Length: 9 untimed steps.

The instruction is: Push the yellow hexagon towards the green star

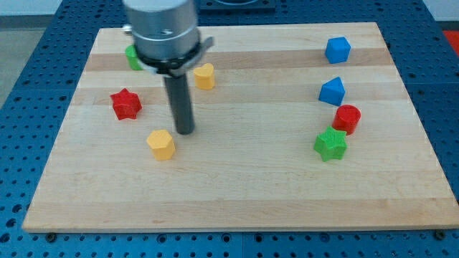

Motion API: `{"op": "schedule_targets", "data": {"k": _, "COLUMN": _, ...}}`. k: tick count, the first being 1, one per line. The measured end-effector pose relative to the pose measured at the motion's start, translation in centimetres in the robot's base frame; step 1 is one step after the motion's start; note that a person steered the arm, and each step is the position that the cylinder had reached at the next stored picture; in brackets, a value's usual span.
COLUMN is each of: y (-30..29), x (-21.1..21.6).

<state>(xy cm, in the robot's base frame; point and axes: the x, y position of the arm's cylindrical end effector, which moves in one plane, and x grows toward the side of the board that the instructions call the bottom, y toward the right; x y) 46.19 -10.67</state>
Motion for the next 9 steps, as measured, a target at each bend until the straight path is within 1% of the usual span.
{"op": "schedule_targets", "data": {"k": 2, "y": -7.8, "x": 1.0}}
{"op": "schedule_targets", "data": {"k": 3, "y": -8.9, "x": 5.5}}
{"op": "schedule_targets", "data": {"k": 4, "y": -8.8, "x": 6.4}}
{"op": "schedule_targets", "data": {"k": 5, "y": -5.8, "x": 5.0}}
{"op": "schedule_targets", "data": {"k": 6, "y": -1.3, "x": 4.2}}
{"op": "schedule_targets", "data": {"k": 8, "y": 9.3, "x": 4.0}}
{"op": "schedule_targets", "data": {"k": 9, "y": 11.4, "x": 4.3}}
